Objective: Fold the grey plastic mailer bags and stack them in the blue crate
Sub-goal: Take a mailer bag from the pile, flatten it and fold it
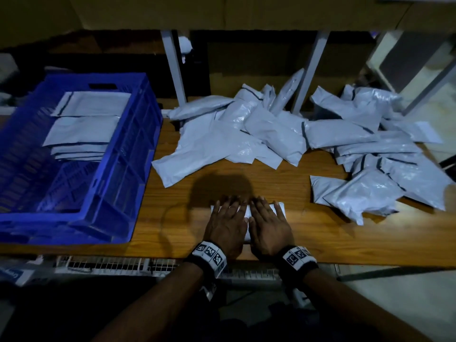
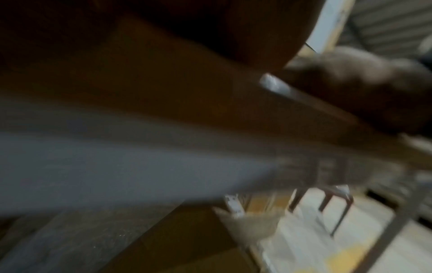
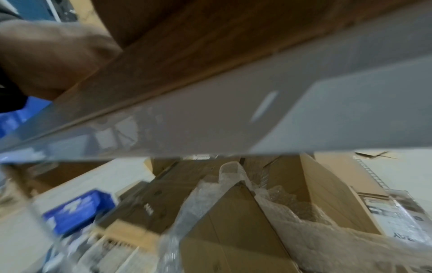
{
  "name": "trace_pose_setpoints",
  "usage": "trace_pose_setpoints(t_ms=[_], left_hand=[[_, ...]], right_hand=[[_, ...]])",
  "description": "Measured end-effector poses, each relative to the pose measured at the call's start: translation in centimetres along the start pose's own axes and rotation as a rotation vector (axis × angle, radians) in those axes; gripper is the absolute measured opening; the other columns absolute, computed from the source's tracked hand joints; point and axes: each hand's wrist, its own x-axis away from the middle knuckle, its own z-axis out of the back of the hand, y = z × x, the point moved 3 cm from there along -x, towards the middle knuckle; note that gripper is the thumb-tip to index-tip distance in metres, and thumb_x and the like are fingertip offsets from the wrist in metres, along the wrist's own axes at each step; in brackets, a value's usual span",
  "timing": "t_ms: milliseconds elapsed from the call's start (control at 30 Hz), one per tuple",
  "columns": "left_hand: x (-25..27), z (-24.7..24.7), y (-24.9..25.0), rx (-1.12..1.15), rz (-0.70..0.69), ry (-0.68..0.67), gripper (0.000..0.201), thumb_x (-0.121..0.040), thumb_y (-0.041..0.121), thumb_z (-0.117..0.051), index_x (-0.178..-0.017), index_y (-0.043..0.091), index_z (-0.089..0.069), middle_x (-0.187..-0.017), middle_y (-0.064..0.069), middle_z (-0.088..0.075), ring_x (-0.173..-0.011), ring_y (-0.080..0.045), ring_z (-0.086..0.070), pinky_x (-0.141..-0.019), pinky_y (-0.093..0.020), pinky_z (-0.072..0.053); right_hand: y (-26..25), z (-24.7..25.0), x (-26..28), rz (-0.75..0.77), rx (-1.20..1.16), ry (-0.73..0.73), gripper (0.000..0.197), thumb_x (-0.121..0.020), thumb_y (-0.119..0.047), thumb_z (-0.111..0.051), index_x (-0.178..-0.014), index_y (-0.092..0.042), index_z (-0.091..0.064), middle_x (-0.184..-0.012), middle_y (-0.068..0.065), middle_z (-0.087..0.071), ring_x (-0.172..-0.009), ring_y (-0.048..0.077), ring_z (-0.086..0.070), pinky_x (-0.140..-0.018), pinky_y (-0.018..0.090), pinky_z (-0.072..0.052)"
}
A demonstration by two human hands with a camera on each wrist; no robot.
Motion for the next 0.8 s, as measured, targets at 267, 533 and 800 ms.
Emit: trace_pose_setpoints(t_ms=[267,533,800], left_hand=[[0.2,1.9,-4.2,0.214,0.109,-0.081,0.065,-0.092,0.069,-0.051,-0.148,0.035,-0.048,-0.152,0.007,-0.051,-0.143,-0.019,-0.041,-0.118,-0.046,-0.021],[0.8,7.3,-4.7,0.367,-0.057,0.183,0.065,-0.062,0.031,-0.094,-0.122,0.021,-0.071,-0.111,-0.005,-0.068,-0.102,-0.027,-0.063,-0.087,-0.042,-0.054],[5.0,2.8,-3.4,0.162,-0.285,0.405,0.042,-0.061,0.024,-0.082,-0.102,0.024,-0.072,-0.095,-0.002,-0.058,-0.084,-0.027,-0.057,-0.071,-0.036,-0.041]], right_hand=[[2.7,3.4,-0.7,0.021,-0.137,-0.183,0.063,-0.101,-0.050,-0.030,-0.158,-0.025,-0.034,-0.165,-0.001,-0.033,-0.155,0.024,-0.020,-0.122,0.051,-0.018],[1.8,8.2,-1.1,0.045,-0.094,-0.039,0.057,-0.077,-0.043,-0.082,-0.129,-0.031,-0.061,-0.111,-0.005,-0.056,-0.103,0.016,-0.051,-0.082,0.032,-0.045],[0.6,4.5,2.8,0.084,0.019,0.094,0.044,-0.058,-0.029,-0.080,-0.099,-0.028,-0.063,-0.097,-0.002,-0.055,-0.086,0.027,-0.057,-0.068,0.036,-0.044]])
